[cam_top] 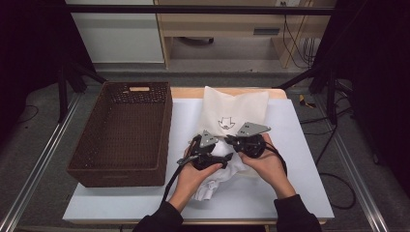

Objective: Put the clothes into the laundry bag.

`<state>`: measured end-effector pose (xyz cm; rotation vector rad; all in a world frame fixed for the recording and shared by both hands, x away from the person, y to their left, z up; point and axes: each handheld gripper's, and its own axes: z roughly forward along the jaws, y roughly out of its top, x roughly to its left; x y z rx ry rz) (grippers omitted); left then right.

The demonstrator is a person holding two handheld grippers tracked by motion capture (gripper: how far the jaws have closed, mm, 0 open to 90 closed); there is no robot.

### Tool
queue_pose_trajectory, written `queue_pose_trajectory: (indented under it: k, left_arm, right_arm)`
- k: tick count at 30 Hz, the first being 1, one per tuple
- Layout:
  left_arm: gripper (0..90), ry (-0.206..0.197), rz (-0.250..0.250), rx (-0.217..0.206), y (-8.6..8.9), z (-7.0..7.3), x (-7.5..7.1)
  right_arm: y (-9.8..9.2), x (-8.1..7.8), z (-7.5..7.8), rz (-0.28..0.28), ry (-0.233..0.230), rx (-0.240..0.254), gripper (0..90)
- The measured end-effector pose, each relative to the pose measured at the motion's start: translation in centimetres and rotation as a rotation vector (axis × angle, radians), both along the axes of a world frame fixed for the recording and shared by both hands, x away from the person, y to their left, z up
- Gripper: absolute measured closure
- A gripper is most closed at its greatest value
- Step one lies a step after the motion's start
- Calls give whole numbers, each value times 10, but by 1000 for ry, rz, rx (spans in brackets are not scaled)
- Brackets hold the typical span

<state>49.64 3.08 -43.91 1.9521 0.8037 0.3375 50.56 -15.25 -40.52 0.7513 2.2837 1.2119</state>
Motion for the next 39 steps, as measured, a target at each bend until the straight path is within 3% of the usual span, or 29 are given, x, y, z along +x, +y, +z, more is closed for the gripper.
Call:
queue_pose_trajectory:
  k: [6, 8, 16, 19, 20, 24, 26, 27, 28, 29, 31, 33, 37, 39]
  left_arm:
    - [121, -36, -25, 17, 4, 8, -9]
    - [90, -43, -36, 5, 6, 12, -13]
    - [87, -85, -46, -26, 17, 30, -29]
    - [123, -118, -48, -28, 27, 38, -45]
    - [147, -118, -48, -28, 27, 38, -45]
    - [259, -139, -64, -7, 43, 40, -74]
    - [272, -143, -60, 6, 45, 40, -79]
    - [326, -140, -58, 25, 50, 36, -89]
    - [380, -140, -58, 25, 50, 36, -89]
    - [393, -127, -53, 16, 54, 31, -96]
    - [520, -127, -56, 13, 56, 27, -101]
    - [549, -108, -60, 36, 65, 12, -113]
    - [714, -65, -43, 22, 81, -6, -121]
    - [742, -45, -38, 15, 88, -10, -124]
  right_arm:
    - [-2, 1, 0, 0, 0, 2, 874]
    - [-2, 1, 0, 0, 0, 2, 873]
    - [-2, 2, -1, -8, 4, 5, 872]
    - [-3, 2, -3, -9, 3, 4, 872]
    - [-3, 2, -3, -9, 3, 4, 872]
    - [-4, 2, -6, -17, 5, 8, 872]
    - [-3, 2, -6, -17, 4, 7, 872]
    - [-3, 1, -6, -18, 1, 5, 872]
    - [-3, 1, -6, -18, 1, 5, 872]
    - [-3, 0, -7, -21, 1, 4, 872]
    - [-3, -1, -7, -21, 2, 3, 872]
    - [-3, -2, -8, -25, 3, 1, 871]
    - [-4, -4, -7, -28, 0, -5, 871]
    - [-3, -4, -7, -31, 2, -7, 871]
